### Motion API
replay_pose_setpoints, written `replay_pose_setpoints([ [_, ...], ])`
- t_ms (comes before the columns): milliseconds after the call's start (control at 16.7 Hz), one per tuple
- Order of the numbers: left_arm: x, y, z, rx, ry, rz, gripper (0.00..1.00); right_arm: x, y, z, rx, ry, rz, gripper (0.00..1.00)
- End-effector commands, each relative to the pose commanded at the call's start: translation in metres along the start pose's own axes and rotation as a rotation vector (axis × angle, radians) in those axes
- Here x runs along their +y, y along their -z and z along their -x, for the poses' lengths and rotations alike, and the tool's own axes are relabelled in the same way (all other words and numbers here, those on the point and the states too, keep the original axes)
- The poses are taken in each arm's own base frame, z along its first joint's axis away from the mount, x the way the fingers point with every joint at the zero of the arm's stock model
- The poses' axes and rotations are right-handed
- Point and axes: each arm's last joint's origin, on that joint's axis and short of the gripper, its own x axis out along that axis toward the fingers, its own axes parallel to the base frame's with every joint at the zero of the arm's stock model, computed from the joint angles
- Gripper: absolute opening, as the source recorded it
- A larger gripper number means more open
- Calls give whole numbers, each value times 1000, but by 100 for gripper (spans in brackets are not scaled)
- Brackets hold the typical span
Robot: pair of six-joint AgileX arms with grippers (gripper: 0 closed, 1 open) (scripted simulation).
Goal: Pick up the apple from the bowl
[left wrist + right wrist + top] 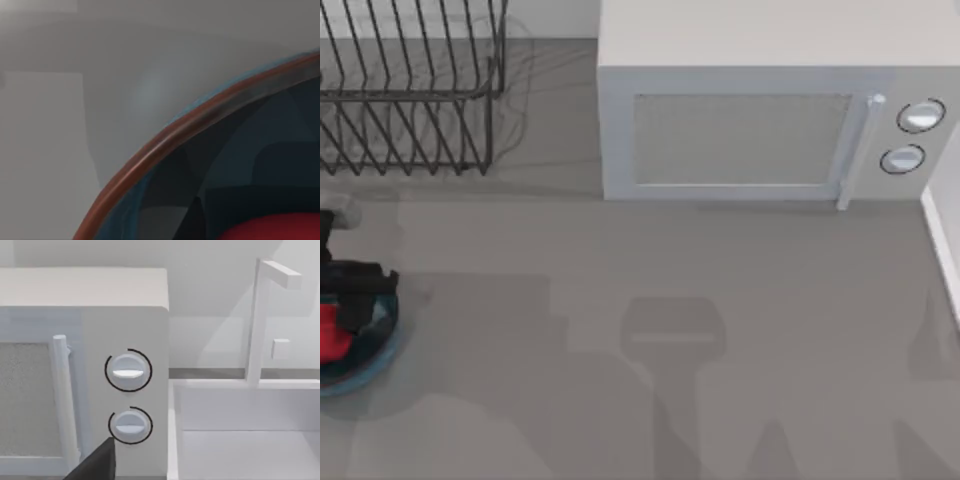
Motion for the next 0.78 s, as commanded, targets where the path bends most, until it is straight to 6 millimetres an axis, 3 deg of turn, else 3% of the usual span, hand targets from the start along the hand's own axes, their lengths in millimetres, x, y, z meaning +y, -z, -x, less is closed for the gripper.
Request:
replay_pose_setpoints([
  [180, 1, -5, 6, 5, 0, 0, 0, 0, 0, 0, 0, 0, 0, 100],
  [360, 3, -21, 32, 17, 1, -1, 0, 0, 0, 0, 0, 0, 0, 100],
  [600, 8, -43, 105, 31, 2, -2, 0, 0, 0, 0, 0, 0, 0, 100],
  [780, 10, -41, 172, 34, 2, -2, 0, 0, 0, 0, 0, 0, 0, 100],
])
